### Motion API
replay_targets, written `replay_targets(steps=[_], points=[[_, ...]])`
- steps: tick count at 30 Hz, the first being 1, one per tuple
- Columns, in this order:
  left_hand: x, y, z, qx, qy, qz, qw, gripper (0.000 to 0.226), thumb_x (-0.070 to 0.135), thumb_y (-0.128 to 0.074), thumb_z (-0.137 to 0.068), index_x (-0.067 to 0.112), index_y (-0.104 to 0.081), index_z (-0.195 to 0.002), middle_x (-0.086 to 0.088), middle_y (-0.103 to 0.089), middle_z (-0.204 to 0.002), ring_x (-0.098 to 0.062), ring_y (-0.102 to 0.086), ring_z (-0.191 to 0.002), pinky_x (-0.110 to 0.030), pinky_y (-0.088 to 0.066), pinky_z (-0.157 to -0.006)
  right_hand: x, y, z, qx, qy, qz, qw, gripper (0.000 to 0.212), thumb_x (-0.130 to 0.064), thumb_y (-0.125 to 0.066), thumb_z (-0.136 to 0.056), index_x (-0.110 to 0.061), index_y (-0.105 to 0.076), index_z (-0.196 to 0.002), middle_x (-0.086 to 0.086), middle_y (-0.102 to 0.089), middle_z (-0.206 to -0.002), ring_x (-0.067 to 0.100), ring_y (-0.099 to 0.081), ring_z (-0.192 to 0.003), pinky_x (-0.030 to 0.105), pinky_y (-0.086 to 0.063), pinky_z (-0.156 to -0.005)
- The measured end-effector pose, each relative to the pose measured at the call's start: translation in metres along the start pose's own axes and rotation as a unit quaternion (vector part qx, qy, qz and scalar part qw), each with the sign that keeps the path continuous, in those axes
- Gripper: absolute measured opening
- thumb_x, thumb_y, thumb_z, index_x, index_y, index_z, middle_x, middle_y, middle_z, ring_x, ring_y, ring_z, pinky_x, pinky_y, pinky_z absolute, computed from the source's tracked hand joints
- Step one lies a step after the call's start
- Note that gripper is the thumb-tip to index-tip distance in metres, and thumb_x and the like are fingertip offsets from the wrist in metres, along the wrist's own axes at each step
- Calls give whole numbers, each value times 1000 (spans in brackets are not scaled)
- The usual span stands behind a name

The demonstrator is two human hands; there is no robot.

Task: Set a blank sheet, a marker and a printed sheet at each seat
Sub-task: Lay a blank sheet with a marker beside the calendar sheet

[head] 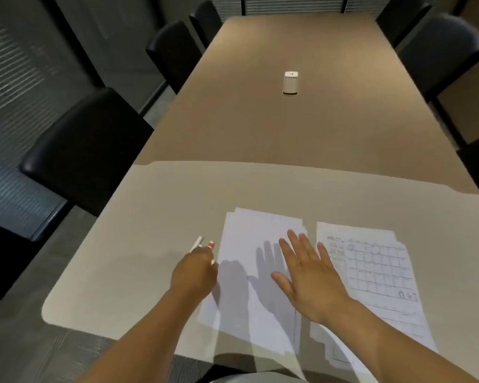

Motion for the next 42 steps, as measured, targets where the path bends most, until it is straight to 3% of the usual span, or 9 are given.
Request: replay_targets(steps=[4,11,14,17,25,29,34,39,42], points=[[-21,-22,-15,-82,46,-28,995,24,21,-46,-95,12,-65,-106,-8,-68,-108,-27,-65,-98,-31,-49,-80,-12,-27,-8,-33,1,8,999,101,-73,34,-60,-29,20,-150,-5,30,-154,22,23,-147,42,14,-118],[-34,-49,-39,-122,52,15,991,22,19,-50,-94,5,-60,-107,-15,-65,-107,-33,-63,-98,-38,-50,-77,-25,-64,-30,-73,-24,21,997,103,-72,30,-64,-27,6,-154,-2,11,-163,26,12,-149,44,11,-116],[-33,-54,-43,-125,53,-2,991,22,18,-50,-94,6,-58,-111,-13,-64,-109,-31,-63,-99,-34,-43,-72,-24,-70,-38,-104,-49,31,993,74,-65,-6,-92,-28,4,-155,-1,11,-163,27,12,-150,45,7,-118],[-28,-51,-47,-127,42,-21,991,23,18,-50,-93,7,-59,-110,-12,-65,-107,-30,-63,-97,-33,-42,-69,-21,-75,-45,-143,-68,16,987,77,-58,-33,-96,-25,5,-155,0,13,-163,28,12,-150,49,3,-121],[-7,-44,-44,-95,41,129,986,29,11,-46,-92,3,-48,-120,-8,-56,-96,-22,-51,-82,-32,-41,-70,-11,-96,-45,-169,-65,15,983,83,-54,-46,-95,-20,-1,-154,2,13,-163,31,10,-150,50,1,-121],[-4,-57,-44,-118,76,136,981,33,20,-49,-96,6,-45,-126,-18,-51,-127,-31,-58,-104,-31,-44,-75,-5,-87,-42,-115,-62,-50,990,72,-45,-47,-97,-22,-10,-155,-1,1,-164,25,-4,-150,42,-9,-122],[-2,-74,-45,-133,56,98,985,60,40,-63,-90,13,-39,-137,-13,-47,-137,-30,-59,-115,-34,-51,-91,44,-65,-20,11,-237,-36,971,54,-46,-44,-96,-20,-37,-142,5,-46,-134,23,-46,-118,36,-43,-98],[-7,-78,-57,-134,129,82,979,68,47,-75,-76,9,-44,-123,-10,-63,-113,-32,-64,-102,-41,-55,-85,74,-90,-7,-65,-340,-67,936,85,-64,-46,-88,-14,-16,-149,9,-20,-154,29,-28,-138,43,-36,-108],[-8,-74,-58,-115,165,132,971,45,41,-69,-83,9,-49,-108,-7,-66,-97,-32,-65,-93,-42,-54,-79,73,-96,-4,-44,-336,-82,937,80,-55,-53,-88,-15,-19,-148,7,-21,-153,28,-28,-136,40,-39,-105]])
Point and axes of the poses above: each hand's wrist, its own z-axis away from the middle knuckle, its own y-axis out of the back of the hand, x = y × z, the point moved 4 cm from there along -z, towards the middle knuckle
